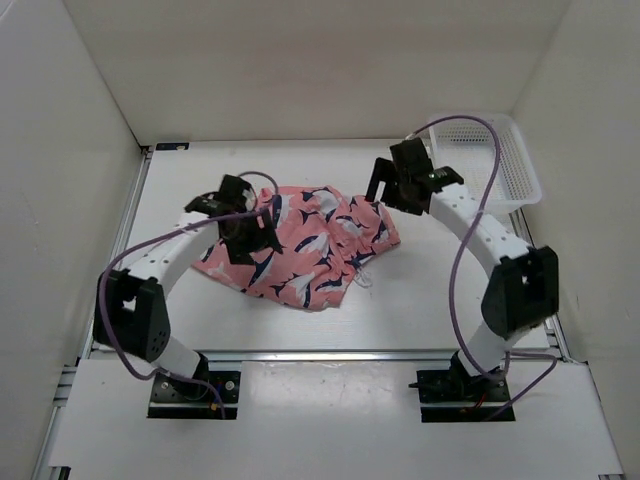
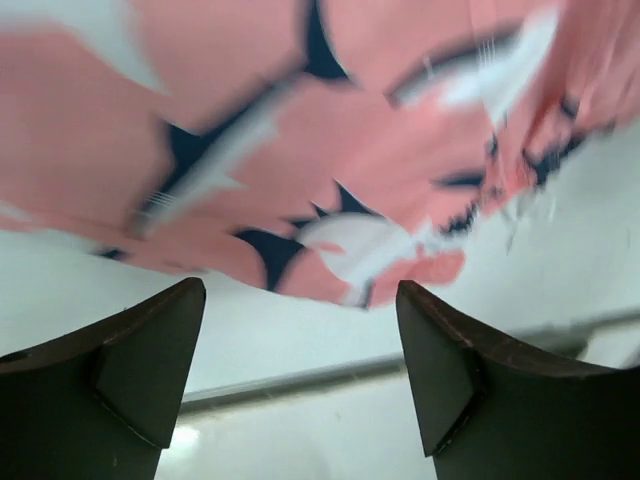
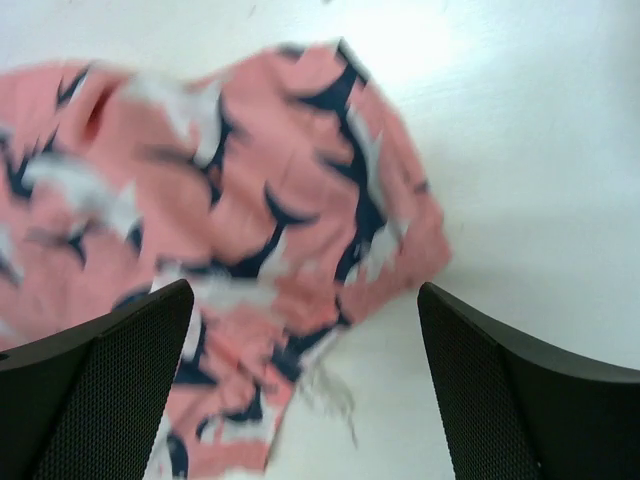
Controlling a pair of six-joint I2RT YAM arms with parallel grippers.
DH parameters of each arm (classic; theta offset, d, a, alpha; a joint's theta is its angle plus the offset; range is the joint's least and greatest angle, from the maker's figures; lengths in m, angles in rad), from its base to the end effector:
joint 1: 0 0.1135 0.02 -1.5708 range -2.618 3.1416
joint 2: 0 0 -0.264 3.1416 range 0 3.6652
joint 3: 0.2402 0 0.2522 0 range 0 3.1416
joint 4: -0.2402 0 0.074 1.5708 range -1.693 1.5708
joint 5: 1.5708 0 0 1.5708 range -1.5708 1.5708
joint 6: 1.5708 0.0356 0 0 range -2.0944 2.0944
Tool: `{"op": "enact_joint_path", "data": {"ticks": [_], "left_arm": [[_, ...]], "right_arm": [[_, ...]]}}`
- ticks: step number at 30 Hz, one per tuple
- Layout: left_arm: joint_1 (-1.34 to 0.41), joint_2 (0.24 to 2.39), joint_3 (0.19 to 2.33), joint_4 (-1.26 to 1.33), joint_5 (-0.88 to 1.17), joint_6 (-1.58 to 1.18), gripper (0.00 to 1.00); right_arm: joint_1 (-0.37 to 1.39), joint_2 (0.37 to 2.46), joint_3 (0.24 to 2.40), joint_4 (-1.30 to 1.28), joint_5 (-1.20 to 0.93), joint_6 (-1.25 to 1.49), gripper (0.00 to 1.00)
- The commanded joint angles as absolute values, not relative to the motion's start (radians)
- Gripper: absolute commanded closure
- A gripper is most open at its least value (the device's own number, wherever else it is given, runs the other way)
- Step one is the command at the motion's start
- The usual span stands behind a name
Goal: Fold and stack the shorts
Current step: Flatten the shorts out
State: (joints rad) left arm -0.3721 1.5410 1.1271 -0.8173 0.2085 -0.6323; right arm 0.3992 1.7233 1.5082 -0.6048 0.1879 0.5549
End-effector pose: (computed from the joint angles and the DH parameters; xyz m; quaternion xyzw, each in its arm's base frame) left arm 0.2738 -0.1148 0.2312 -0.1097 0.9743 -0.1708 0.0979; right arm 0.3588 0.1441 0.3011 0.1063 0.9208 0.0901 0.3644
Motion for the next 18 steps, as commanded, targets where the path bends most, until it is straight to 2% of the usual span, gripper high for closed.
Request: {"op": "enact_joint_path", "data": {"ticks": [1, 3, 4, 5, 6, 7, 10, 11, 14, 18], "left_arm": [[-0.240, 1.439, 1.192, -0.937, 0.046, -0.594, 0.14], [-0.111, 1.425, 1.183, -0.950, 0.034, -0.562, 0.25], [-0.063, 1.414, 1.174, -0.950, 0.034, -0.561, 0.25], [0.031, 1.414, 1.149, -0.950, 0.034, -0.552, 0.25], [0.078, 1.414, 1.135, -0.950, 0.034, -0.552, 0.22], [0.122, 1.414, 1.121, -0.940, 0.063, -0.542, 0.12], [0.242, 1.443, 1.069, -0.893, 0.094, -0.541, 0.05], [0.255, 1.477, 1.069, -0.882, 0.094, -0.541, 0.00], [0.273, 1.538, 1.069, -0.842, 0.106, -0.554, 0.00], [0.282, 1.650, 1.132, -0.830, 0.083, -0.554, 0.00]], "right_arm": [[0.481, 1.551, 1.381, -0.661, 0.235, 0.613, 0.03], [0.541, 1.416, 1.197, -0.603, 0.193, 0.705, 0.10], [0.586, 1.341, 1.136, -0.586, 0.184, 0.812, 0.18], [0.613, 1.309, 1.082, -0.572, 0.184, 0.859, 0.18], [0.642, 1.283, 0.993, -0.562, 0.195, 0.915, 0.18], [0.690, 1.247, 0.956, -0.540, 0.181, 0.946, 0.18], [0.744, 1.253, 0.896, -0.534, 0.169, 1.038, 0.19], [0.735, 1.264, 0.896, -0.534, 0.128, 1.064, 0.19], [0.726, 1.319, 0.826, -0.412, -0.116, 1.172, 0.19], [0.726, 1.382, 0.729, -0.214, -0.285, 1.359, 0.19]]}}
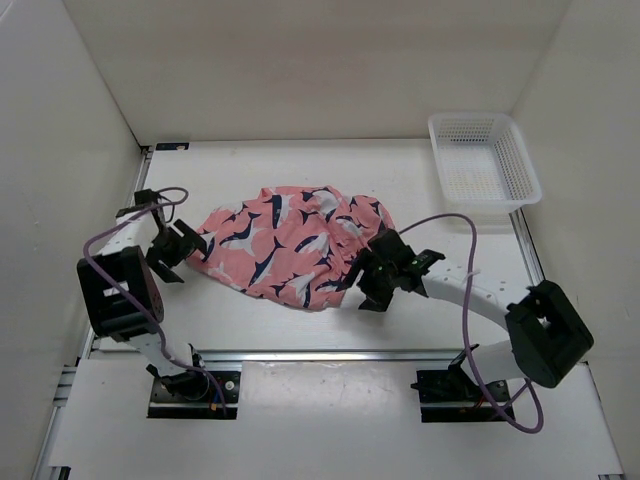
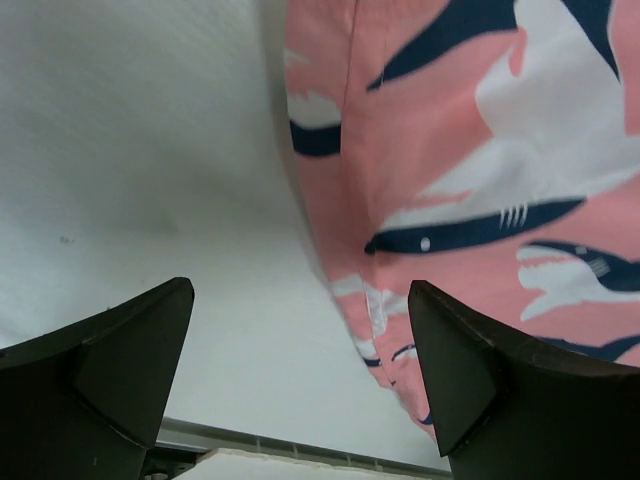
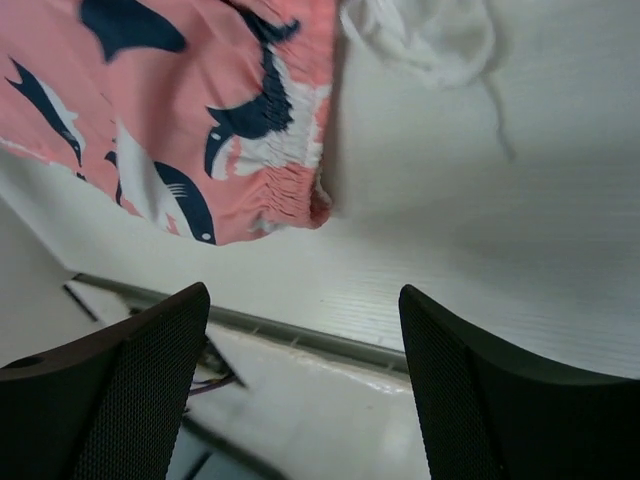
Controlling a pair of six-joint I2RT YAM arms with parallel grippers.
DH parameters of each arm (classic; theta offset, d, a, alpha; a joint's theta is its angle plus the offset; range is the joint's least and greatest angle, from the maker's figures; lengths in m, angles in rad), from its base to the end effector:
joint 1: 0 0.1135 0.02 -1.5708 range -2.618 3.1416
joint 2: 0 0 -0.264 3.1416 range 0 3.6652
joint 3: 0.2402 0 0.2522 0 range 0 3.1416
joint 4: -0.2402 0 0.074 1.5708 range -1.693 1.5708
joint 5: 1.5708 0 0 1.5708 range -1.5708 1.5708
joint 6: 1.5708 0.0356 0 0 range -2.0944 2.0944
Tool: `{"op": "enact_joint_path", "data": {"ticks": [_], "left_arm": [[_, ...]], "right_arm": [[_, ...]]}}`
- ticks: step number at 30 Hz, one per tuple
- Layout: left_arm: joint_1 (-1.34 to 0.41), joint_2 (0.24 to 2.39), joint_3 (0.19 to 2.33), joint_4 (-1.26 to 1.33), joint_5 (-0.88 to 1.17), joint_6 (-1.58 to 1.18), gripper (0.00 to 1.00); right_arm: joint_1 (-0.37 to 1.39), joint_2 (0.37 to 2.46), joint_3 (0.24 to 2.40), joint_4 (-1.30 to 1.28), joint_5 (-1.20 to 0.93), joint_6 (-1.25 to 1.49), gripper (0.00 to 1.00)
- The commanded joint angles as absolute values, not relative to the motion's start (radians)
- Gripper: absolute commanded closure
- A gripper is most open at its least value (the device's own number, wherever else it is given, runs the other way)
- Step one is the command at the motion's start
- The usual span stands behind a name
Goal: Fold and stack the shorts
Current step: Flatten the shorts out
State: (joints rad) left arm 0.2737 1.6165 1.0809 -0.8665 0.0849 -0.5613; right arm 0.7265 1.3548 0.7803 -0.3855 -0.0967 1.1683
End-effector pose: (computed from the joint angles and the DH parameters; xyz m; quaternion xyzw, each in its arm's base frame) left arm 0.2817 0.0759 0.1959 -0.4004 0.9115 -0.0539 0.0772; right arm 0.1954 0.1782 0.1990 0.1946 0.9326 0.2707 0.1379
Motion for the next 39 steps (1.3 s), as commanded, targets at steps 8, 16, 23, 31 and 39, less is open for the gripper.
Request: {"op": "enact_joint_path", "data": {"ticks": [8, 16, 23, 31, 39], "left_arm": [[0.302, 1.738, 1.183, -0.811, 0.048, -0.535, 0.22], [0.302, 1.749, 1.173, -0.802, 0.057, -0.515, 0.81], [0.302, 1.684, 1.154, -0.802, 0.112, -0.497, 0.90], [0.252, 1.471, 1.020, -0.802, 0.185, -0.479, 0.90], [0.219, 1.322, 0.901, -0.834, 0.339, -0.524, 0.06]], "right_arm": [[0.735, 1.508, 0.683, 0.016, -0.339, 1.566, 0.28], [0.773, 1.649, 0.692, 0.066, -0.299, 1.657, 0.38], [0.749, 1.588, 0.701, -0.101, -0.175, 1.606, 0.99], [0.629, 1.332, 0.701, -0.431, 0.105, 1.410, 1.00], [0.516, 1.238, 0.650, -0.502, 0.206, 1.253, 0.92]]}}
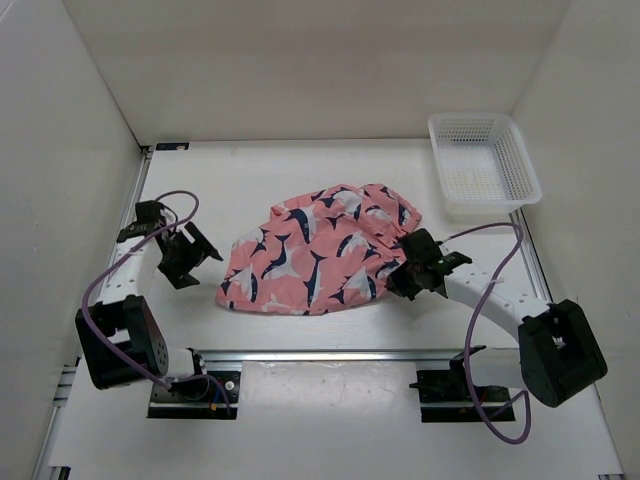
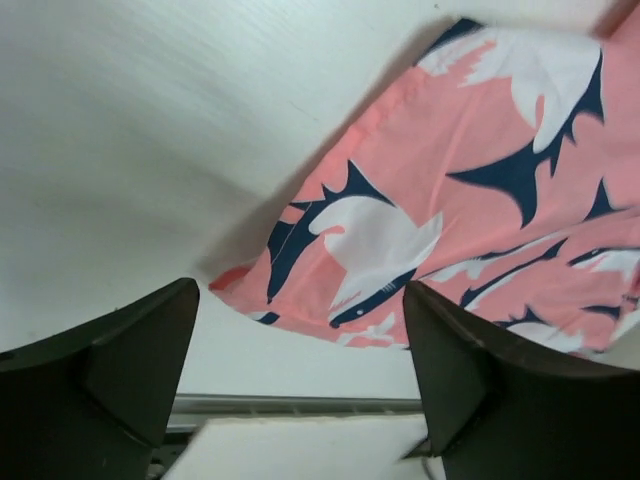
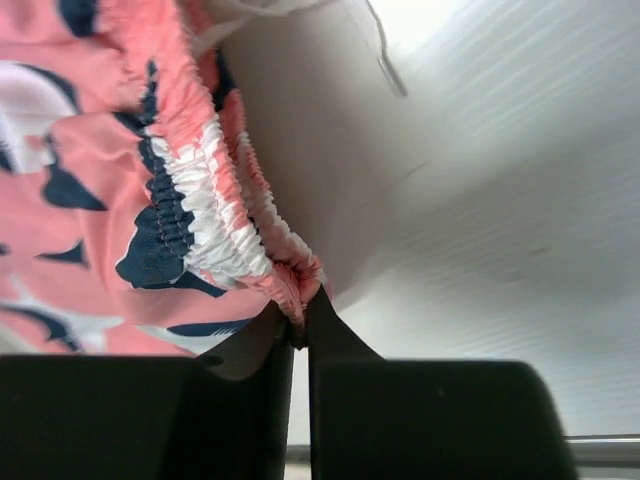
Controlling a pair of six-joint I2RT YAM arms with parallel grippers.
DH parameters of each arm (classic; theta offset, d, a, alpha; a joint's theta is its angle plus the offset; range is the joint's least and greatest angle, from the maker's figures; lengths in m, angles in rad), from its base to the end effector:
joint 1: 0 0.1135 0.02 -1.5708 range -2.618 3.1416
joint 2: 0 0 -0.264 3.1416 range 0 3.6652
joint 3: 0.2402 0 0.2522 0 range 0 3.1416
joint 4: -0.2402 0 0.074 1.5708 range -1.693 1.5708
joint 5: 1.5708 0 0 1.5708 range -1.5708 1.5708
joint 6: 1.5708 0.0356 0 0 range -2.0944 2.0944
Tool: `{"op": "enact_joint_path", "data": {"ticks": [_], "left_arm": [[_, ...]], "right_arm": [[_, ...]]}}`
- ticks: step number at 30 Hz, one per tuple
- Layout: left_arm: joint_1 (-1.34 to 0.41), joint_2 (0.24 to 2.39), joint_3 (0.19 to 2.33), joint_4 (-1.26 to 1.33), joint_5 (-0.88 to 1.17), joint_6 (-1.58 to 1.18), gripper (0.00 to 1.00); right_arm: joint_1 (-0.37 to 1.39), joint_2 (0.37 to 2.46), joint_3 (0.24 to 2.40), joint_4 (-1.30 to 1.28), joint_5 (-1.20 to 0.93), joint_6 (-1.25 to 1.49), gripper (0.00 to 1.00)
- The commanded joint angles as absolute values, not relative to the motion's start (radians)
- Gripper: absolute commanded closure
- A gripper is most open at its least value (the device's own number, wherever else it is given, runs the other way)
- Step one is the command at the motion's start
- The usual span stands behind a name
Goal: Fold and stack the shorts
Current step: Flatten the shorts out
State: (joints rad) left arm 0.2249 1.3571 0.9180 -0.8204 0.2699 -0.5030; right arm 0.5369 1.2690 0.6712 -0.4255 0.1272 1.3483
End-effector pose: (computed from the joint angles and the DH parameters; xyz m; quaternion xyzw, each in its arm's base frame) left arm 0.2404 0.0453 0.2186 -0.3290 0.9222 -0.1529 0.1337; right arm 0.2040 0.1161 0.1840 0.3950 0.8760 0.1823 0.2081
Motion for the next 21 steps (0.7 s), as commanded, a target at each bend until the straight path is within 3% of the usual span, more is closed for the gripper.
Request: {"op": "enact_joint_path", "data": {"ticks": [1, 2, 5, 10, 18, 21], "left_arm": [[0.203, 1.322, 0.900, -0.850, 0.328, -0.538, 0.04], [0.184, 1.322, 0.900, -0.859, 0.307, -0.549, 0.04], [0.088, 1.331, 0.888, -0.885, 0.246, -0.630, 0.07], [-0.017, 1.321, 0.799, -0.894, 0.163, -0.778, 0.10], [-0.026, 1.290, 0.758, -0.914, 0.043, -0.876, 0.10], [-0.026, 1.379, 0.793, -0.864, -0.003, -0.871, 0.19]], "right_arm": [[0.503, 1.238, 0.650, -0.511, 0.206, 1.240, 0.83], [0.503, 1.229, 0.650, -0.511, 0.206, 1.229, 0.56], [0.494, 1.198, 0.640, -0.511, 0.196, 1.215, 0.32], [0.436, 1.140, 0.609, -0.520, 0.153, 1.195, 0.31], [0.350, 1.026, 0.598, -0.578, 0.121, 1.126, 0.31], [0.330, 1.000, 0.589, -0.588, 0.111, 1.095, 0.32]]}}
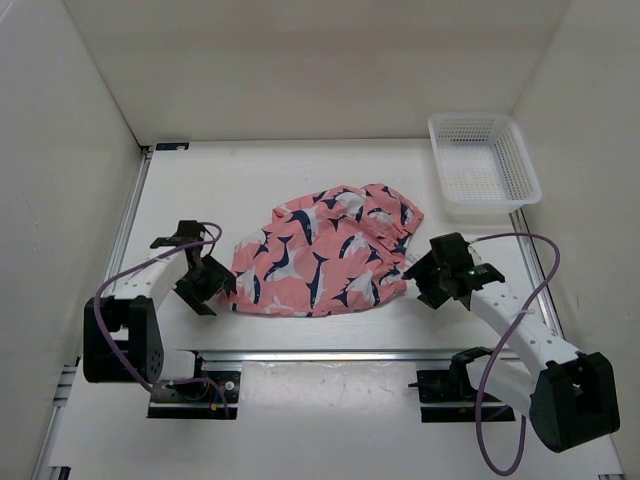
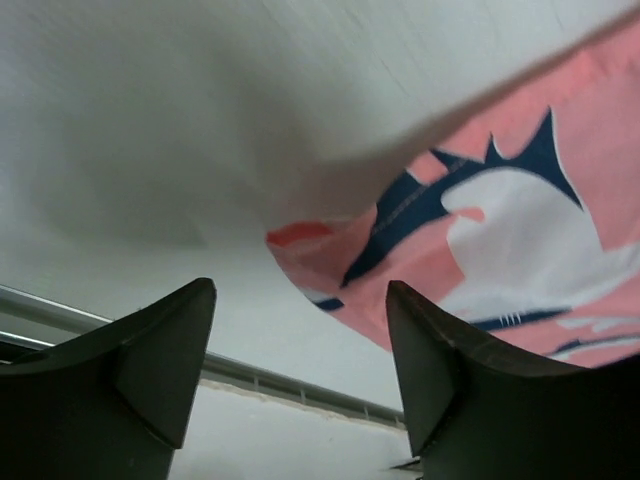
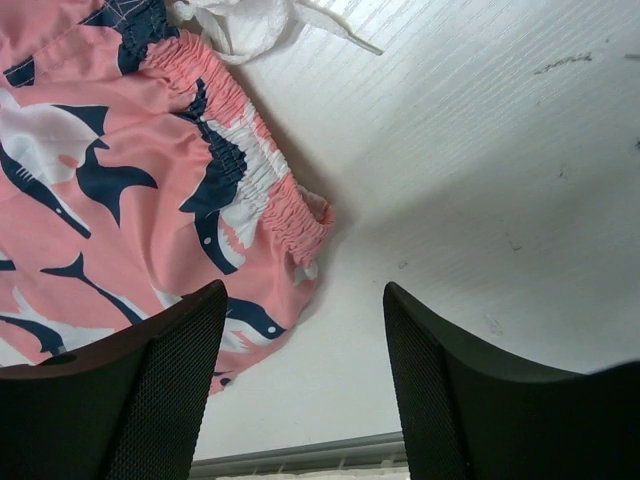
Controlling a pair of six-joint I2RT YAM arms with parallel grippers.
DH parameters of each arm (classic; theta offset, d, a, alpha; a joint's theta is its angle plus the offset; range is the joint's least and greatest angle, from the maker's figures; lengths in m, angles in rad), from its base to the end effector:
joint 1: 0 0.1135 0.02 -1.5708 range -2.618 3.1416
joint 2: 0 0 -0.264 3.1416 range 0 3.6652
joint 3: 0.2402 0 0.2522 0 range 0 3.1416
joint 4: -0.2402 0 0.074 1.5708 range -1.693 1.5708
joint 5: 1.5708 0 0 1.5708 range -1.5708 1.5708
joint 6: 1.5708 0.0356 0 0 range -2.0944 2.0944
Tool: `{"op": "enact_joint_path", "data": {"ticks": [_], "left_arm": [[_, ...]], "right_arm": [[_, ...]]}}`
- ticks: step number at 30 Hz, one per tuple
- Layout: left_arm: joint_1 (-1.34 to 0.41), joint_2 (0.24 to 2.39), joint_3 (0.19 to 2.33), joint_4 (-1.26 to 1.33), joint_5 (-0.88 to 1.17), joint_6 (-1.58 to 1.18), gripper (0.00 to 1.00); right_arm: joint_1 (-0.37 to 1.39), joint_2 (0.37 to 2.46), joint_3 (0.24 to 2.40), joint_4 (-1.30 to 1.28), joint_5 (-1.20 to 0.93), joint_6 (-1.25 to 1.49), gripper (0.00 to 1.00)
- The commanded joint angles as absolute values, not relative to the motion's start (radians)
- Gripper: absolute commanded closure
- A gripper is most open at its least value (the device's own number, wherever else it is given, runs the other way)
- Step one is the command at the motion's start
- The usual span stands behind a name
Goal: Fold and stack the shorts
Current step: Flatten the shorts out
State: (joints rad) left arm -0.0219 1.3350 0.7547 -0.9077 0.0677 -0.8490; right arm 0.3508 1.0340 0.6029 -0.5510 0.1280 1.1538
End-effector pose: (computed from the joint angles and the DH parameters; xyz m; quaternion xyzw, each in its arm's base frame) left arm 0.2050 -0.0069 0.1769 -0.4000 0.9150 -0.0481 0.0232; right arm 0.1831 0.0622 0.2016 0.3903 0.8718 0.1531 0.2532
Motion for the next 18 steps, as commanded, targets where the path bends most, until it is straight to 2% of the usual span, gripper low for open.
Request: {"op": "enact_joint_path", "data": {"ticks": [1, 2, 6, 7, 10, 11, 14, 18], "left_arm": [[-0.038, 1.406, 0.805, -0.855, -0.012, -0.871, 0.21], [-0.049, 1.455, 0.828, -0.845, -0.023, -0.871, 0.26], [-0.072, 1.517, 0.839, -0.825, -0.023, -0.871, 0.34], [-0.072, 1.517, 0.839, -0.825, -0.023, -0.871, 0.43], [-0.081, 1.500, 0.839, -0.825, -0.014, -0.871, 0.61], [-0.081, 1.490, 0.839, -0.825, -0.014, -0.871, 0.73], [-0.091, 1.451, 0.848, -0.825, -0.005, -0.871, 0.89], [-0.091, 1.390, 0.848, -0.836, 0.028, -0.871, 0.89]], "right_arm": [[0.330, 1.000, 0.589, -0.588, 0.110, 1.086, 0.32], [0.318, 0.988, 0.580, -0.575, 0.110, 1.077, 0.33], [0.295, 0.966, 0.560, -0.565, 0.045, 1.054, 0.31], [0.282, 0.966, 0.546, -0.546, 0.025, 1.045, 0.31], [0.273, 0.957, 0.491, -0.459, -0.099, 1.022, 0.31], [0.273, 0.957, 0.476, -0.439, -0.116, 1.022, 0.31], [0.264, 0.966, 0.430, -0.371, -0.147, 1.052, 0.31], [0.242, 1.018, 0.417, -0.293, -0.186, 1.074, 0.31]]}}
